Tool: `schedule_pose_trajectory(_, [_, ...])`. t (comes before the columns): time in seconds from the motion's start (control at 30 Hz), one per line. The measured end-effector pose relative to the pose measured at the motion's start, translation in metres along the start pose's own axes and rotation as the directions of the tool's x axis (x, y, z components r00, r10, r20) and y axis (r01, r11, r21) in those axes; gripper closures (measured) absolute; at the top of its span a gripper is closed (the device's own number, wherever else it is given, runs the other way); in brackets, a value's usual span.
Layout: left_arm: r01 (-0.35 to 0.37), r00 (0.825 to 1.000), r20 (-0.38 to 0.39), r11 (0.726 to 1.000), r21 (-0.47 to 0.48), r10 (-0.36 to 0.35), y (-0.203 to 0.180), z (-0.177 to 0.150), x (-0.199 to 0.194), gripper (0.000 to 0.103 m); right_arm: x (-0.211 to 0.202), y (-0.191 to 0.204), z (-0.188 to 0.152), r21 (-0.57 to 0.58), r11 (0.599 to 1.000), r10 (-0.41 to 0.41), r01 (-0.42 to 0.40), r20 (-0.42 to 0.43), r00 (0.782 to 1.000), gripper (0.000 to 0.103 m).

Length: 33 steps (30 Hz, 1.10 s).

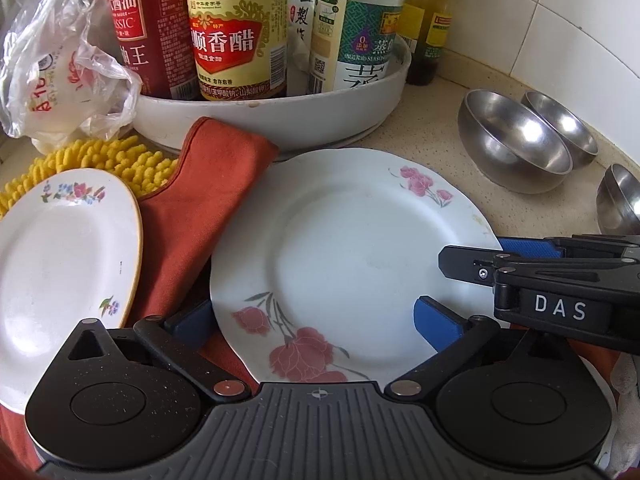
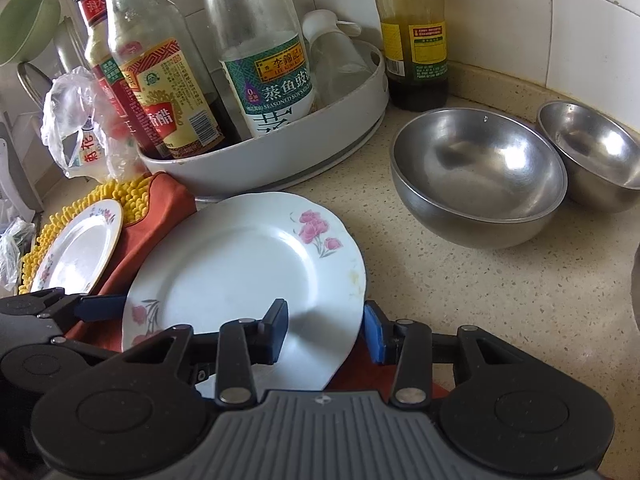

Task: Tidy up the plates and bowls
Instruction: 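Lift the plate with the left tool and carry it over the other pink-flower plate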

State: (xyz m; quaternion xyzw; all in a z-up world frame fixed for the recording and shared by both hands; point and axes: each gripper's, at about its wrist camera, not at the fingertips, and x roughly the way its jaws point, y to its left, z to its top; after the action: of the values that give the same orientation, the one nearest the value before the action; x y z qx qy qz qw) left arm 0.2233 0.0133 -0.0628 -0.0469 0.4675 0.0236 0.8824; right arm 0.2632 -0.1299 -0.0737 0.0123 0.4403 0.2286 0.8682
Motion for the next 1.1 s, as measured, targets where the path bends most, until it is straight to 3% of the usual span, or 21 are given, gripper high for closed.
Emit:
schedule_pose_trajectory(0.2, [-0.013,1.0,-0.001,0.999,-0.036,0.013,0.006,-0.001,-0.007,0.008,-0.006,-0.002,-0.001,0.035,0.999,0.005,-0.005,-0.003,1.0,0.07])
schedule_pose_trajectory(0.63, [-0.014,0.999,0.045,0.999,-0.037,0.016,0.0,0.002,-0.028,0.008,-0.023,-0.003,0.005,0.058,0.998,0.014,-0.015,0.023,1.0,0.07])
schedule_pose_trajectory(1.1, [0.002,0.999,0.054,1.0,-0.003,-0.002,-0.014,-0.012,-0.047,0.008,-0.053,-0.002,-0.014,0.062,0.998,0.007,-0.01,0.041,0.999,0.07])
